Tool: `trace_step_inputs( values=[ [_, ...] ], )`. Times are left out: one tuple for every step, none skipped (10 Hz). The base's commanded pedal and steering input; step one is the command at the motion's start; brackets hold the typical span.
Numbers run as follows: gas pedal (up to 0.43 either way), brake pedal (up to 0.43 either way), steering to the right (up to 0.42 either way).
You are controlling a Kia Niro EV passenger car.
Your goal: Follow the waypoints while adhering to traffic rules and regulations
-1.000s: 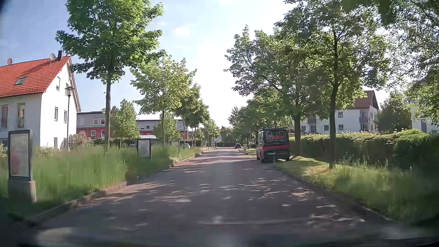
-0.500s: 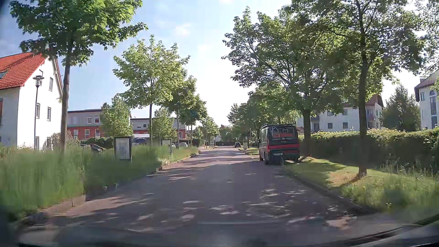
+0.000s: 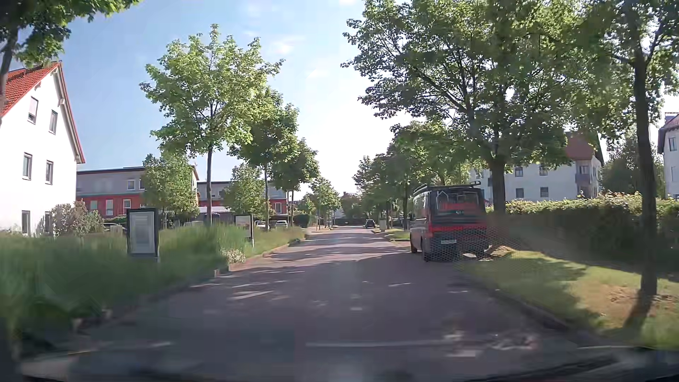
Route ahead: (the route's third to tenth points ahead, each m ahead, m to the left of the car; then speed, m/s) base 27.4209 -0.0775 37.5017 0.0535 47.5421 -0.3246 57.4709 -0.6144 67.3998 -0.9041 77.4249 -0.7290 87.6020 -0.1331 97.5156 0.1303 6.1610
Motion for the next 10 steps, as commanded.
trace_step_inputs(
  values=[
    [0.067,0.000,-0.012],
    [0.067,0.000,-0.013],
    [0.079,0.000,-0.013],
    [0.079,0.000,-0.013],
    [0.079,0.000,-0.013],
    [0.079,0.000,-0.013],
    [0.079,0.000,-0.013],
    [0.079,0.000,-0.013],
    [0.067,0.000,-0.012],
    [0.067,0.000,-0.011]
  ],
)
